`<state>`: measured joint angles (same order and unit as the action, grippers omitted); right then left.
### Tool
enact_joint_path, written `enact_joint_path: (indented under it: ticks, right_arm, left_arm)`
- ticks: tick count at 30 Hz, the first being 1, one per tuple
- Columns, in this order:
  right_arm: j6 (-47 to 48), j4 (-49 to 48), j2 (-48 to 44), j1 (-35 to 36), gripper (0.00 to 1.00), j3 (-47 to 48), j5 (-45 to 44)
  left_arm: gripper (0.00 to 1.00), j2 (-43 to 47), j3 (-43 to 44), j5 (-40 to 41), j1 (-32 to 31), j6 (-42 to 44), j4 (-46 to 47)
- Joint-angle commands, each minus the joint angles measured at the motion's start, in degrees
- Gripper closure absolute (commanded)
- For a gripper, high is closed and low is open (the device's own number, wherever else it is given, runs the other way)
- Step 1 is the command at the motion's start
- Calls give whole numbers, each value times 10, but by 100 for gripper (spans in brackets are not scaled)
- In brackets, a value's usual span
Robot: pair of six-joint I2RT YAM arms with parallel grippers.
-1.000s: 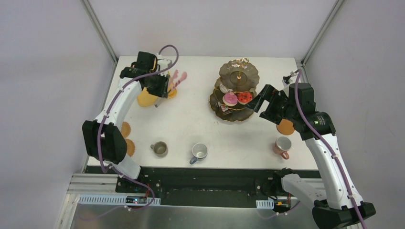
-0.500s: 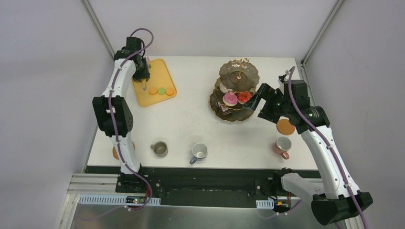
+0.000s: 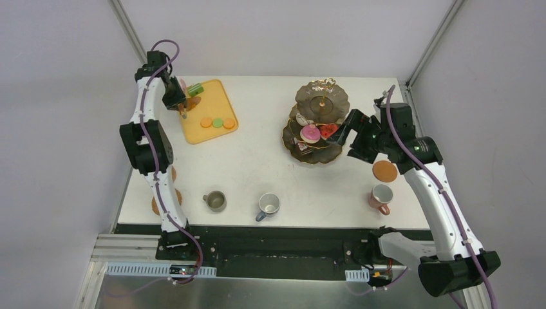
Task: Serve the afternoon tea
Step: Adjust the dessert on the tray.
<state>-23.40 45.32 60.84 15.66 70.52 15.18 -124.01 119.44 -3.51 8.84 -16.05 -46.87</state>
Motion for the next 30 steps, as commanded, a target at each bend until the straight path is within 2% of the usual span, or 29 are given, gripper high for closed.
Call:
enact_joint_path:
  ticks: [1, 7, 14, 22, 30]
  right_arm:
    - [6, 4, 14, -3, 1, 28, -8]
    - [5, 4, 18, -3, 1, 28, -11]
    - [3, 4, 19, -3, 1, 26, -15]
    - [2, -3, 19, -3, 1, 20, -15]
    - [1, -9, 14, -4, 1, 10, -4]
  left_arm:
    - [70, -25, 15, -80, 22, -41, 21]
    - [70, -58, 23, -143, 29, -58, 52]
    - [72, -69, 11, -163, 29, -71, 78]
    - [72, -13, -64, -179, 19, -72, 115]
    - [72, 20, -90, -172, -13, -43, 95]
